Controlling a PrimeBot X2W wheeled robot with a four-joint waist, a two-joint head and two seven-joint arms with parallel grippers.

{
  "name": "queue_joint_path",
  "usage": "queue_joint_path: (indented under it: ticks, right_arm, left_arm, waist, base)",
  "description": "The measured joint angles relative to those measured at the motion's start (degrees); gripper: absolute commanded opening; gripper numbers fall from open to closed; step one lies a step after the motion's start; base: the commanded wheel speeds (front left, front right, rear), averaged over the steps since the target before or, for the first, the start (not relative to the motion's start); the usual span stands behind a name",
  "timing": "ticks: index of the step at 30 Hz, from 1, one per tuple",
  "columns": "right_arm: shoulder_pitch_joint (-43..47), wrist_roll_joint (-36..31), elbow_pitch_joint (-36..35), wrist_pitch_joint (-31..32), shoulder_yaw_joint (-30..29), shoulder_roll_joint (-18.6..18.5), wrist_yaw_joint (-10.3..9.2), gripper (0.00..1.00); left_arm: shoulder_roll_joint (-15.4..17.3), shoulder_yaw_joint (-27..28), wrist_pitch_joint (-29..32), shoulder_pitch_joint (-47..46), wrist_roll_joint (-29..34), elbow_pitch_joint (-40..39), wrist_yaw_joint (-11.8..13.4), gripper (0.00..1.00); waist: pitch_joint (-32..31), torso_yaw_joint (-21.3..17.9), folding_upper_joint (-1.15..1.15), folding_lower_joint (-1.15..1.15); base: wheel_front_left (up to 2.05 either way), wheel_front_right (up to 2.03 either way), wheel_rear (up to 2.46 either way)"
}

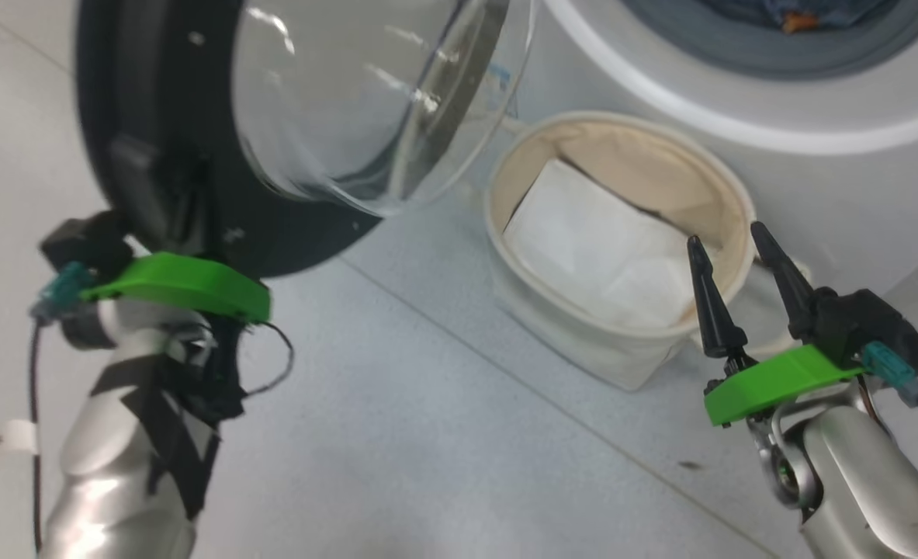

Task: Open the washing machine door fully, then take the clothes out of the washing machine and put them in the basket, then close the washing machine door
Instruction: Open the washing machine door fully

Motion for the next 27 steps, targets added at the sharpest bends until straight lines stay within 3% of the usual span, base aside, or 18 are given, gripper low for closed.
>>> queue_joint_path:
  ticks: [4, 10, 20, 27]
  right_arm:
    - [-1.32, -0.04, 0.56, 0.0, 0.77, -1.12, 0.0, 1.0]
    - [-3.44, -0.46, 0.69, 0.07, 2.05, -2.52, 0.0, 1.0]
    - [-8.29, -1.93, -1.59, 3.22, 2.46, -5.35, 0.0, 1.0]
    - [-8.36, -1.89, -1.45, 3.58, 3.59, -5.63, 0.0, 1.0]
  left_arm:
    - [1.25, 3.6, -0.42, -2.26, -0.35, 3.05, 1.45, 0.0]
    - [2.42, 7.84, -0.48, -4.88, -0.51, 5.57, 1.4, 0.0]
    - [1.32, 14.88, -0.49, -8.97, 1.29, 8.29, -0.37, 0.0]
    - [0.23, 18.42, -0.49, -9.29, 4.83, 10.93, -2.15, 0.0]
  waist:
    - [2.61, 0.38, 0.0, 0.0]
    - [5.36, 0.62, 0.0, 0.0]
    - [12.0, 1.03, 0.0, 0.01]
    - [11.93, 1.23, 0.0, 0.01]
  base:
    - [0.0, 0.0, 0.0]
    - [0.0, 0.0, 0.0]
    - [0.0, 0.0, 0.0]
    - [0.0, 0.0, 0.0]
